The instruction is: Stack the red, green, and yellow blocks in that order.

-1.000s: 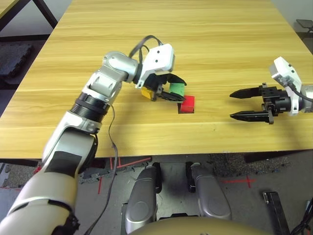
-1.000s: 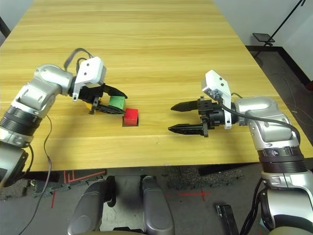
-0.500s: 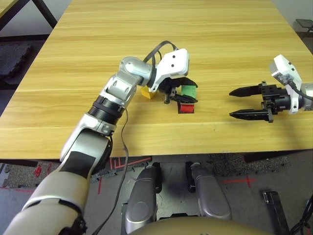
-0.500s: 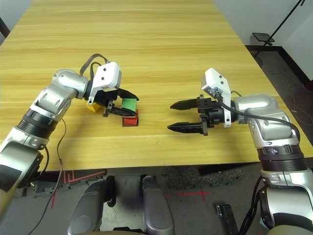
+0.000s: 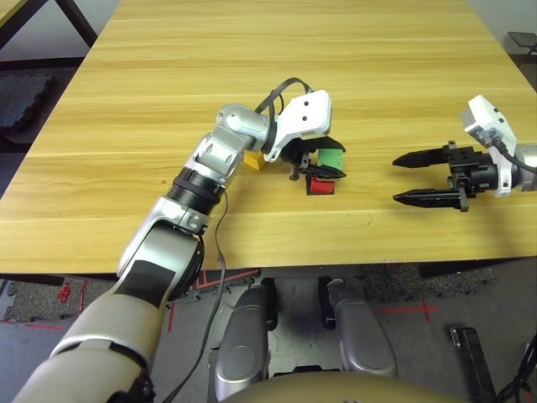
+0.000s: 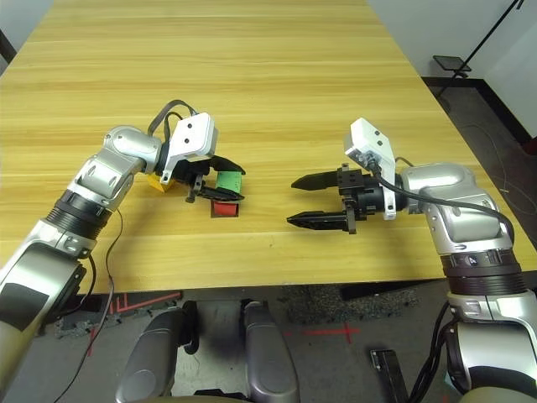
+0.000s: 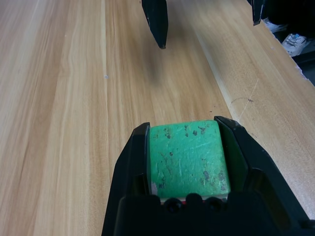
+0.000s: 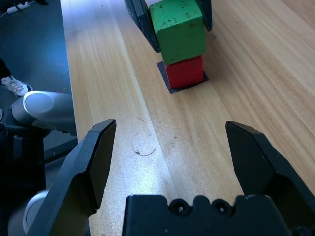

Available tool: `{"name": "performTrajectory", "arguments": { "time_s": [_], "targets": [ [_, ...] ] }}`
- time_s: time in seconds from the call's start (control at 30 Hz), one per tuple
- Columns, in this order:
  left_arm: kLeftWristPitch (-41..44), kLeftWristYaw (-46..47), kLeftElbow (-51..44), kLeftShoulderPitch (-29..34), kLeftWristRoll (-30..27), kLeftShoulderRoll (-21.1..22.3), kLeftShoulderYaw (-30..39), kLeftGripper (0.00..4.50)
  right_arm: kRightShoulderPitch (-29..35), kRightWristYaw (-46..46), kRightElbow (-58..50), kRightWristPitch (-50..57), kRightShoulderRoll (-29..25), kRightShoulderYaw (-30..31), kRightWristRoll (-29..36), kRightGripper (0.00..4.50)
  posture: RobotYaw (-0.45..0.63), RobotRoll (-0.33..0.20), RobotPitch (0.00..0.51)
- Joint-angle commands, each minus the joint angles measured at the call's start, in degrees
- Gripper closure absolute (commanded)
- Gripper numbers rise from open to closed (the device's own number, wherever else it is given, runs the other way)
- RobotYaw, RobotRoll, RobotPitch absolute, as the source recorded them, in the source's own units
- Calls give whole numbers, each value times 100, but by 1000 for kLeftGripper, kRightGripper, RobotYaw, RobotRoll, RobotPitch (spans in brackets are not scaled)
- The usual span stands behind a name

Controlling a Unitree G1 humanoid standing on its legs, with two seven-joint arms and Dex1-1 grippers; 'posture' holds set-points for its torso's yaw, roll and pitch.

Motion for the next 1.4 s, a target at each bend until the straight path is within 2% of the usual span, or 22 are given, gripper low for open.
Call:
{"name": "performTrajectory", "arguments": {
  "time_s": [0.03, 1.27, 1.33, 1.4],
  "targets": [
    [-137, -35, 141, 36, 91, 8, 54, 2384, 88, 10, -82, 48, -52, 15, 17, 0, 109, 44, 227],
    [-454, -462, 426, 133, 236, -78, 35, 2384, 193, -2, -241, 166, -39, -14, 99, 0, 101, 38, 243],
    [-459, -429, 450, 126, 265, -93, 27, 1670, 187, 3, -243, 183, -38, -11, 107, 0, 101, 37, 244],
    [-456, -399, 479, 109, 282, -111, 31, 1154, 196, 12, -274, 205, -42, -15, 128, 0, 101, 37, 245]
  ]
}}
